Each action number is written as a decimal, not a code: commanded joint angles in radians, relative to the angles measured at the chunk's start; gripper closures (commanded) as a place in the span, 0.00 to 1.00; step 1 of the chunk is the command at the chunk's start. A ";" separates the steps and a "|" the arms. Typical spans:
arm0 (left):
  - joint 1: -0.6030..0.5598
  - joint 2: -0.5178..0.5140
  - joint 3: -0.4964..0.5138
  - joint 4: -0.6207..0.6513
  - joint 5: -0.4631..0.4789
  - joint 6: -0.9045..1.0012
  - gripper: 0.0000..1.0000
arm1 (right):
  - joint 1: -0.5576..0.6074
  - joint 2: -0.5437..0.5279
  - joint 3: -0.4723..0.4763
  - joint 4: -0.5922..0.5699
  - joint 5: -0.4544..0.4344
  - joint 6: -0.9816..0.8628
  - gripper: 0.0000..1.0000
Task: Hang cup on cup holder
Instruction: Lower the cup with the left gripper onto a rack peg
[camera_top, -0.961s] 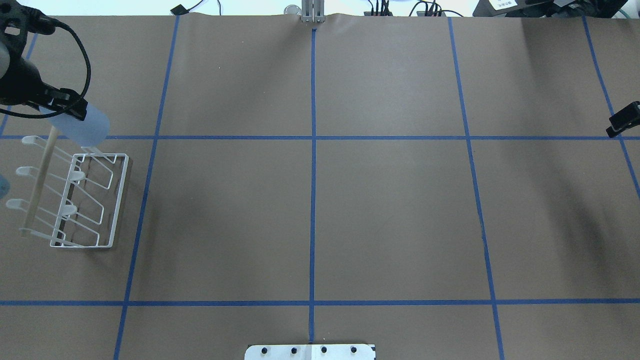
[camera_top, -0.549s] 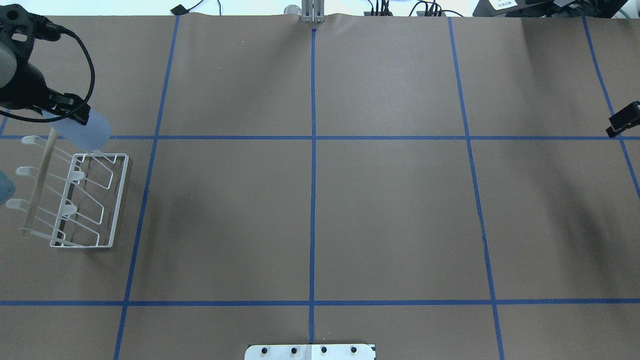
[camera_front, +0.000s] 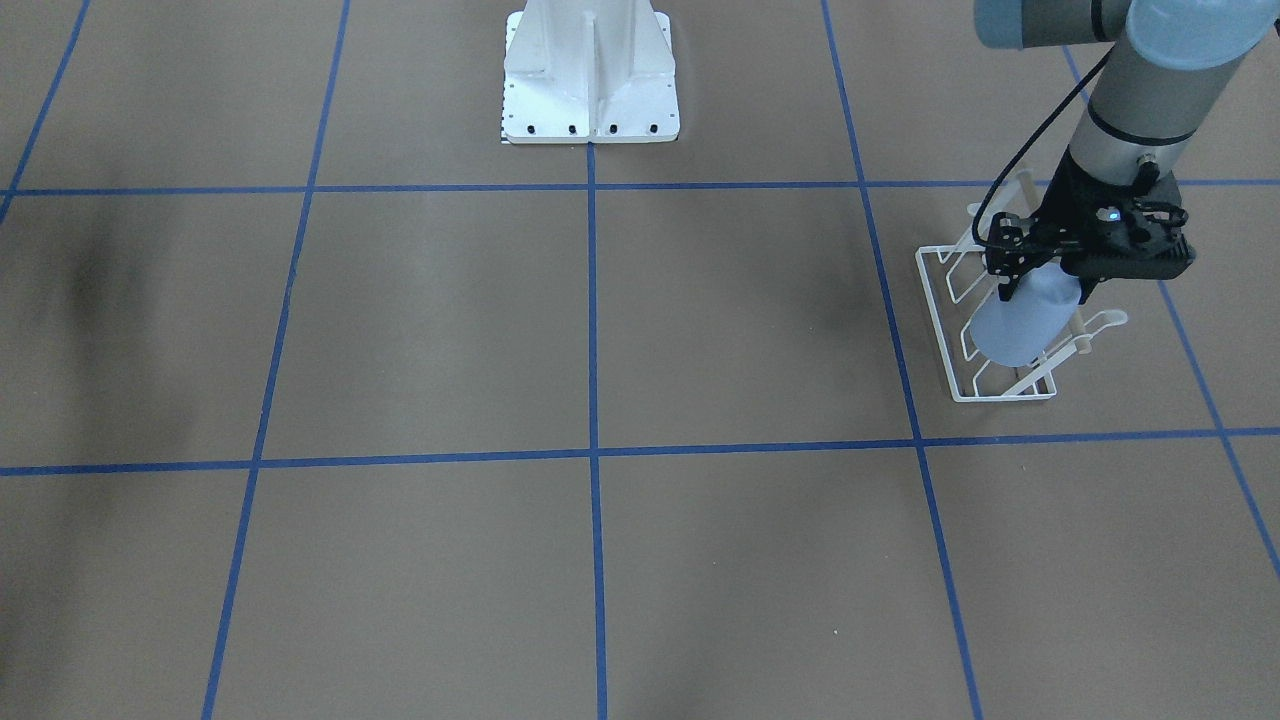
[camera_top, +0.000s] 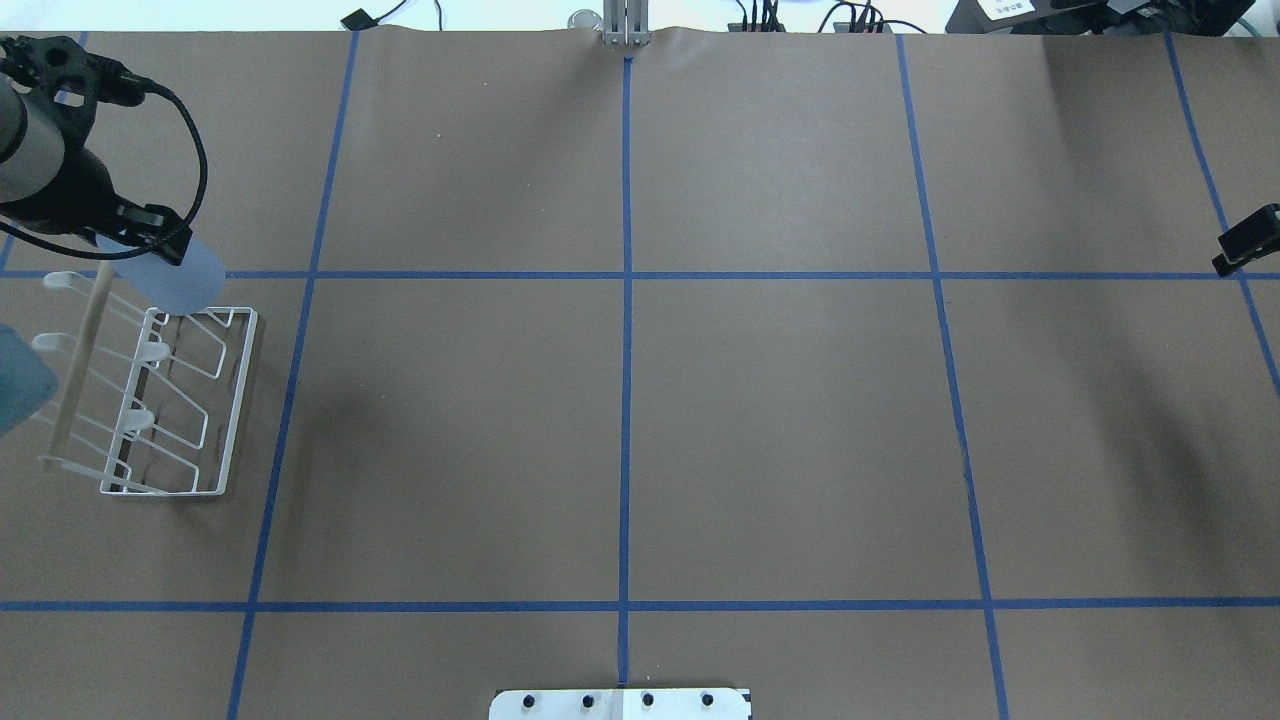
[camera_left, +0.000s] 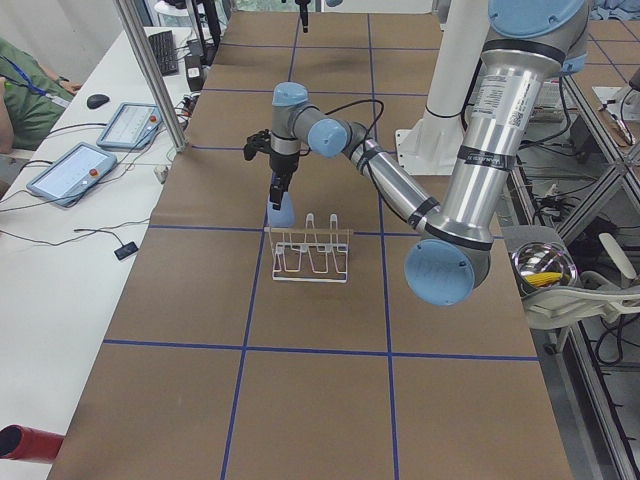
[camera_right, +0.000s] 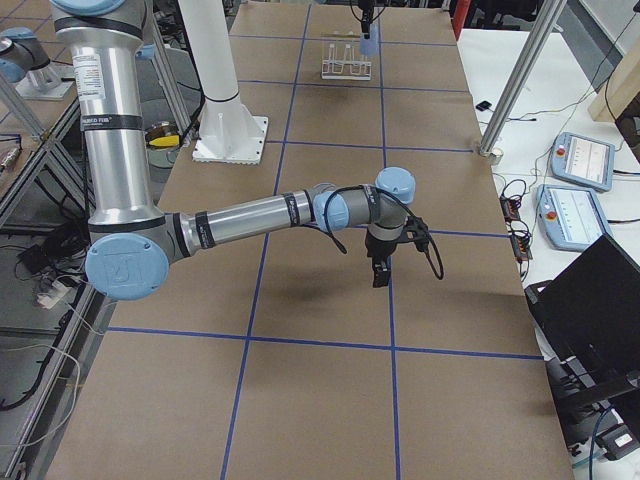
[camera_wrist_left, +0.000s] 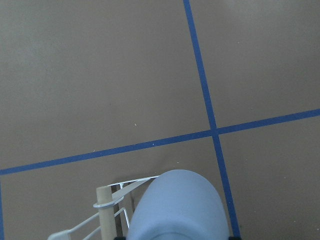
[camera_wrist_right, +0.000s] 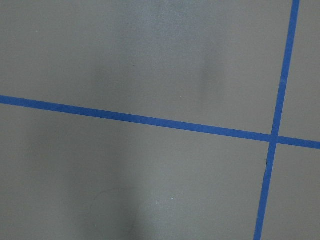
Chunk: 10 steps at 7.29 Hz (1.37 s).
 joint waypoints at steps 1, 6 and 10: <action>0.012 0.000 0.021 -0.002 -0.002 -0.001 1.00 | -0.001 -0.001 0.004 0.000 0.000 -0.001 0.00; 0.023 0.023 0.020 -0.005 0.002 0.038 0.02 | -0.001 -0.005 -0.019 0.008 -0.002 0.008 0.00; -0.057 0.029 -0.011 0.001 -0.015 0.120 0.02 | 0.000 -0.016 -0.018 0.011 -0.030 0.007 0.00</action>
